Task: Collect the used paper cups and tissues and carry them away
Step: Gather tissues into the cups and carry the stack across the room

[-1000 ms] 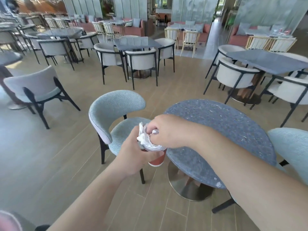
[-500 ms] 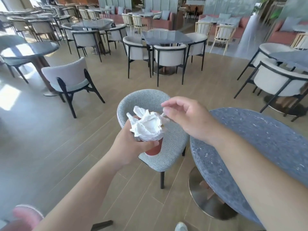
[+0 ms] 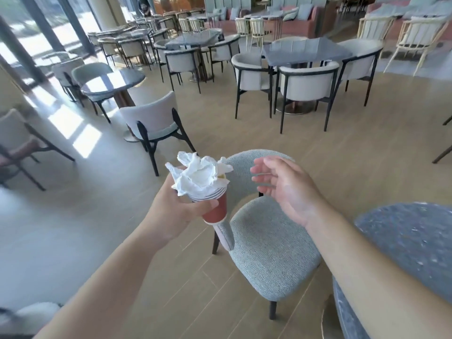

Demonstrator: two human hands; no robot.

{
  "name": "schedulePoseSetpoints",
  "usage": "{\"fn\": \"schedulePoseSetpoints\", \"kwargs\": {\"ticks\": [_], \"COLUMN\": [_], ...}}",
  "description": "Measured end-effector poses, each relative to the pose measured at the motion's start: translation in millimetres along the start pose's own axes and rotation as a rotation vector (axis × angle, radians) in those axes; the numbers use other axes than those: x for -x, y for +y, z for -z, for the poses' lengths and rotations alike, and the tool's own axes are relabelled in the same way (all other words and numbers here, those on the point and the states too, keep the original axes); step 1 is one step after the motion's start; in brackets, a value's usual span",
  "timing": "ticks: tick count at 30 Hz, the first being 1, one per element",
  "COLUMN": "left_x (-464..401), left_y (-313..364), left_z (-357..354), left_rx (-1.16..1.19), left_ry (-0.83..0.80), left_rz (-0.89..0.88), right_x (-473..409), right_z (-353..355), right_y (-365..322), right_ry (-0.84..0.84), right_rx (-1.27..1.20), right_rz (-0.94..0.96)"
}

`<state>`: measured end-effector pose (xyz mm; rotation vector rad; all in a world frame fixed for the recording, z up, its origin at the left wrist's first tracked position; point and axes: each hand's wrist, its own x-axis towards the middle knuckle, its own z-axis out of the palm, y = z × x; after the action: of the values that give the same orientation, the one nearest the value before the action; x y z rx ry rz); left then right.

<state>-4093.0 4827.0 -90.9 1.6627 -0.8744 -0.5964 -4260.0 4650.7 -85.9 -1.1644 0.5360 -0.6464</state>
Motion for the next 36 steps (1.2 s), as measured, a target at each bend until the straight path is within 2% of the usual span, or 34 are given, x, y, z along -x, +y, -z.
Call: {"fn": "schedulePoseSetpoints", "kwargs": {"ticks": [9, 19, 27, 32, 36], "left_x": [-66, -164, -292, -367, -422], "left_y": [0, -54, -117, -123, -128], "left_z": [36, 138, 254, 337, 376], "left_rx": [0.059, 0.116, 0.141, 0.122, 0.106], "left_ry": [0.118, 0.16, 0.112, 0.08, 0.065], "left_rz": [0.017, 0.04, 0.037, -0.029, -0.05], "right_x": [-92, -205, -354, -425, -474], "right_z": [-35, -117, -242, -325, -356], "right_y": [-11, 27, 64, 74, 72], "right_ry": [-0.146, -0.199, -0.124, -0.166, -0.159], "right_rx": [0.0, 0.086, 0.069, 0.111, 0.129], "right_rz": [-0.009, -0.043, -0.07, -0.037, -0.027]}}
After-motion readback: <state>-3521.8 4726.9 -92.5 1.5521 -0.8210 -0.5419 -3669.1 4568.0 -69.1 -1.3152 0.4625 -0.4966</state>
